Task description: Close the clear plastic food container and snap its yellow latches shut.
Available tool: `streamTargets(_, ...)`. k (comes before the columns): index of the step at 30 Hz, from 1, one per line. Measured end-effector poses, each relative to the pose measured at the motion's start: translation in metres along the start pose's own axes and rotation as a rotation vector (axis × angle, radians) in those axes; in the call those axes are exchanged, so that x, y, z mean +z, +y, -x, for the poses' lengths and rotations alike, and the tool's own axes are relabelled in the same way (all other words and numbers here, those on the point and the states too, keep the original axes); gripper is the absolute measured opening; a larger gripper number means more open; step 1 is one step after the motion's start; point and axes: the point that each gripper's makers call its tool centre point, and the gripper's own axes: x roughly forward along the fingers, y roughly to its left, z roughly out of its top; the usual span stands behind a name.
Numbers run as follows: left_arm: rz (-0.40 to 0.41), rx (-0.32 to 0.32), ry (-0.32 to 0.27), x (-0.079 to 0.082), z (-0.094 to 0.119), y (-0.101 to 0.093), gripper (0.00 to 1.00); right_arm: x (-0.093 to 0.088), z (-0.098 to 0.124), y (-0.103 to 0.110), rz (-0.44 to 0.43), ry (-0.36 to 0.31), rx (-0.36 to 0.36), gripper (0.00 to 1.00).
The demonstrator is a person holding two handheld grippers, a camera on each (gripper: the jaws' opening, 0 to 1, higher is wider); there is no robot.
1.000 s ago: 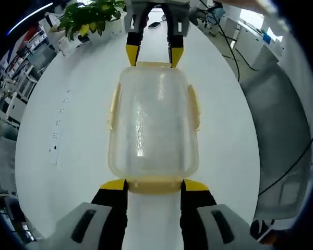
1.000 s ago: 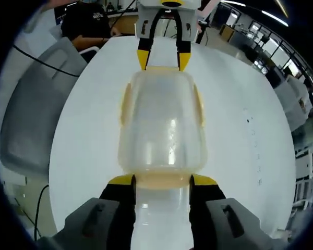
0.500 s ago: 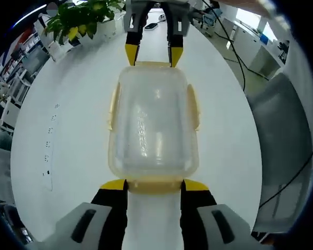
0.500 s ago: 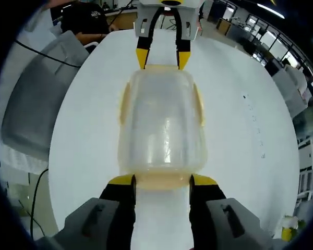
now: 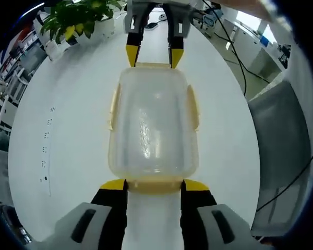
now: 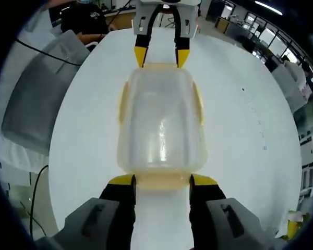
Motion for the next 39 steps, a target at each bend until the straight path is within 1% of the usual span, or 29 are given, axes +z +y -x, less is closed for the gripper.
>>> streamTargets(4,0.008,-0.01,0.021,-0.006,-0.003,0.0,0.34,0.004,-0.004,0.002,0.008,0.002,0.004,0.37)
streamTargets(6,0.02,-0.017,0.018,-0.006,-0.004,-0.001,0.34,0.002,-0.007,0.002,0.008,0.015,0.013,0.37)
streamTargets(15,0.004,-0.017,0.024,-0.008,-0.006,0.0,0.34,0.0,-0.006,0.002,-0.023,-0.009,0.031,0.37)
streamTargets(22,-0.008,-0.012,0.033,-0.009,-0.008,-0.001,0.34,-0.001,-0.006,0.001,-0.032,-0.007,0.026,0.38)
streamTargets(24,-0.021,-0.004,0.034,-0.01,-0.008,-0.002,0.34,-0.002,-0.006,0.001,-0.045,-0.007,0.024,0.38)
streamTargets(26,-0.036,0.007,0.041,-0.011,-0.009,-0.002,0.34,-0.003,-0.005,0.0,-0.077,-0.008,0.024,0.37)
streamTargets(28,-0.027,0.004,0.059,-0.015,-0.011,-0.004,0.33,-0.004,-0.005,0.001,-0.099,-0.015,0.027,0.37)
streamTargets(30,-0.015,-0.021,0.075,-0.021,-0.015,-0.012,0.32,-0.011,-0.009,0.0,-0.105,0.005,0.018,0.42)
streamTargets(31,0.01,-0.04,0.085,-0.026,-0.016,-0.018,0.32,-0.018,-0.011,0.003,-0.111,0.032,0.024,0.44)
streamTargets(32,0.035,-0.043,0.093,-0.03,-0.016,-0.02,0.32,-0.022,-0.012,0.005,-0.115,0.042,0.031,0.45)
streamTargets(34,0.102,-0.025,0.111,-0.04,-0.015,-0.018,0.35,-0.03,-0.014,0.012,-0.151,0.061,0.056,0.43)
streamTargets(35,0.149,-0.01,0.114,-0.045,-0.013,-0.016,0.36,-0.035,-0.015,0.016,-0.195,0.071,0.069,0.41)
streamTargets(36,0.208,0.003,0.114,-0.048,-0.012,-0.014,0.37,-0.038,-0.013,0.017,-0.233,0.079,0.067,0.38)
streamTargets(37,0.29,0.004,0.123,-0.052,-0.009,-0.015,0.44,-0.04,-0.012,0.014,-0.269,0.079,0.055,0.35)
streamTargets(38,0.398,0.008,0.125,-0.056,-0.004,-0.016,0.51,-0.041,-0.009,0.009,-0.312,0.063,0.04,0.34)
streamTargets(39,0.449,0.013,0.104,-0.055,-0.002,-0.014,0.57,-0.041,-0.007,0.006,-0.349,0.048,0.031,0.34)
